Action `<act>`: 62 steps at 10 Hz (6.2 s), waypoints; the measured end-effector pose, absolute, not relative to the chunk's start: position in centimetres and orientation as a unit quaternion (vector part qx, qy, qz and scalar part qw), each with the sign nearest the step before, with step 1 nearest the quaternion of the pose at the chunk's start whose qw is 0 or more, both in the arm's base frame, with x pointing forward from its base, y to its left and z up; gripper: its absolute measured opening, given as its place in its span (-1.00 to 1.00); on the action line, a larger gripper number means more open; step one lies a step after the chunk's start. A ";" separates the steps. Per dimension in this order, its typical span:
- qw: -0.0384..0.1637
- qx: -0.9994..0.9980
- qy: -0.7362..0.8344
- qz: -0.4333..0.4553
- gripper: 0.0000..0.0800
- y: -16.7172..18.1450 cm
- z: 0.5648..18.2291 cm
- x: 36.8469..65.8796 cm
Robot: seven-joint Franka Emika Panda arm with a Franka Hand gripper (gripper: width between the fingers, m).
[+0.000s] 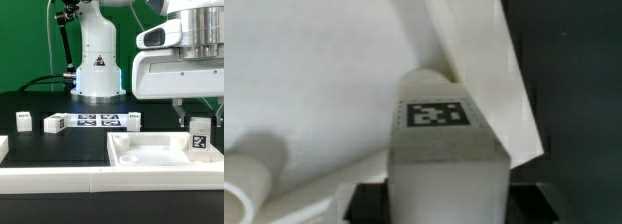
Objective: Assemble square table
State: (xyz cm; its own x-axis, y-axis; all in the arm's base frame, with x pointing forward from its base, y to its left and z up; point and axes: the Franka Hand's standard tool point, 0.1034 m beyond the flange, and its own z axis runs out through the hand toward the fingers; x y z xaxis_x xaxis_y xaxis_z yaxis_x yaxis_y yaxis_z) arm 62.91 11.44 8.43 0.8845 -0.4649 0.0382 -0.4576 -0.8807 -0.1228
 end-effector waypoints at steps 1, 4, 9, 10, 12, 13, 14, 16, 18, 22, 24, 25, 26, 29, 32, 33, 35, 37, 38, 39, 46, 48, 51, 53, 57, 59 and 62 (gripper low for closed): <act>0.056 -0.950 0.307 -0.027 -0.27 11.5 8.4 62.8; 0.063 -0.897 0.436 -0.015 -0.27 11.6 8.4 62.6; 0.077 -0.800 0.594 0.005 -0.27 11.7 8.4 62.6; 0.078 -0.782 0.618 0.008 -0.27 11.7 8.4 62.6; 0.079 -0.755 0.650 0.011 -0.27 11.8 8.4 62.6; 0.078 -0.746 0.661 0.011 -0.27 11.8 8.4 62.6; 0.079 -0.744 0.664 0.013 -0.08 11.8 8.4 62.6; 0.079 -0.758 0.647 0.011 0.26 11.8 8.3 62.6; 0.075 -0.803 0.591 0.005 0.60 12.0 8.3 62.5; 0.072 -0.887 0.457 -0.009 0.62 12.0 8.2 62.5; 0.059 -0.923 0.379 -0.017 0.62 12.2 8.2 62.4; 0.048 -0.941 0.335 -0.019 0.62 12.4 8.3 62.4; 0.044 -0.954 0.294 -0.023 0.62 12.6 8.4 62.5; 0.036 -0.984 0.173 -0.029 0.62 12.7 8.4 62.4; 0.032 -0.996 0.076 -0.032 0.62 12.6 8.3 62.4; 0.031 -0.998 0.050 -0.033 0.62 12.6 8.3 62.4; 0.025 -0.999 -0.024 -0.036 0.62 12.4 8.3 62.4; 0.023 -0.998 -0.049 -0.036 0.62 12.2 8.3 62.5; 0.024 -0.998 -0.048 -0.036 0.29 12.3 8.3 62.5; 0.023 -0.998 -0.048 -0.036 -0.06 12.2 8.3 62.5; 0.029 -0.988 0.148 -0.044 -0.28 12.1 8.3 62.4; 0.027 -0.976 0.211 -0.047 -0.27 11.6 8.3 62.5; 0.026 -0.956 0.287 -0.044 -0.26 10.3 8.3 62.4; 0.021 -0.942 0.331 -0.044 -0.26 9.7 8.3 62.3; 0.020 -0.952 0.303 -0.044 0.55 10.0 8.3 62.2; 0.019 -0.967 0.249 -0.045 0.60 10.9 9.9 61.9; 0.021 -0.977 0.208 -0.046 0.62 10.7 11.3 61.1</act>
Offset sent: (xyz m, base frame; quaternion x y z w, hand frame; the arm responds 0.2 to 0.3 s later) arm -0.0015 0.0028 0.0025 0.0087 -0.0185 0.2521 0.9675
